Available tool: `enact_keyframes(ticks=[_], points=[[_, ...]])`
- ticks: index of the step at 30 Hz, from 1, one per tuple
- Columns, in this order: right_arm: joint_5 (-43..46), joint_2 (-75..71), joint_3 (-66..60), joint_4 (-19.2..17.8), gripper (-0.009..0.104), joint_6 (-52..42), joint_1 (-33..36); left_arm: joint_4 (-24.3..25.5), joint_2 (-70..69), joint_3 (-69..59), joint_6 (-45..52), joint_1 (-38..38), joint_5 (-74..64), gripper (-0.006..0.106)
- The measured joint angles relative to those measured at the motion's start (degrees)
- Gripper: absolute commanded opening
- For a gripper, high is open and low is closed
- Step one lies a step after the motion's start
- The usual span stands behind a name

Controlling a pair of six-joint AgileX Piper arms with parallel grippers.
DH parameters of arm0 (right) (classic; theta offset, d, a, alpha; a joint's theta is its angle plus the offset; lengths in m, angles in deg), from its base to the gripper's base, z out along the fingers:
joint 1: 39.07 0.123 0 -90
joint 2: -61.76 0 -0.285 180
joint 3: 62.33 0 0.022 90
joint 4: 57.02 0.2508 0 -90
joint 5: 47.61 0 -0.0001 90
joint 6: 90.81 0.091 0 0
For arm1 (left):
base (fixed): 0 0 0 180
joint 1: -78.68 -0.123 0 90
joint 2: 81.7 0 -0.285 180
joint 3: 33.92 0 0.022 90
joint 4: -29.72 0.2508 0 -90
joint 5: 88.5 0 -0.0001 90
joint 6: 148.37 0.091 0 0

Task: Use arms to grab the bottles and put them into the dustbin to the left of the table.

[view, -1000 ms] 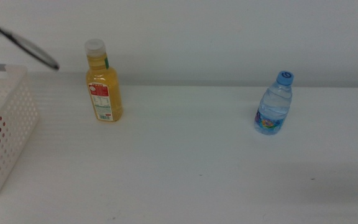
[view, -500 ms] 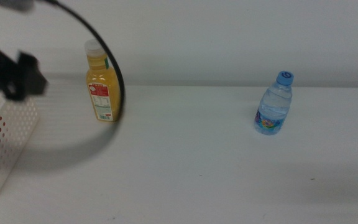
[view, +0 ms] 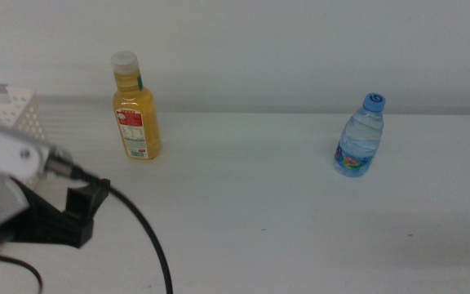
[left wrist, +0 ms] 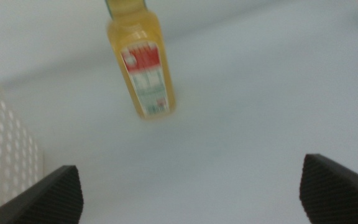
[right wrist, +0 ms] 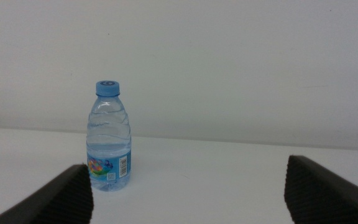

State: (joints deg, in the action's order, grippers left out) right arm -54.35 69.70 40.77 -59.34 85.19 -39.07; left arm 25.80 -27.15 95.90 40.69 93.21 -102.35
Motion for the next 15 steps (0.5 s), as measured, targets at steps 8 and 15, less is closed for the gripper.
enact_keyframes(ticks=[8,15], points=[[0.0,0.0,0.0,0.0,0.082,0.0,0.0,-0.5,4.9,-12.6,-2.2,0.0,25.9,0.094],[0.0,0.0,0.0,0.0,0.082,0.0,0.0,-0.5,13.0,-12.9,-2.8,0.0,35.8,0.094]])
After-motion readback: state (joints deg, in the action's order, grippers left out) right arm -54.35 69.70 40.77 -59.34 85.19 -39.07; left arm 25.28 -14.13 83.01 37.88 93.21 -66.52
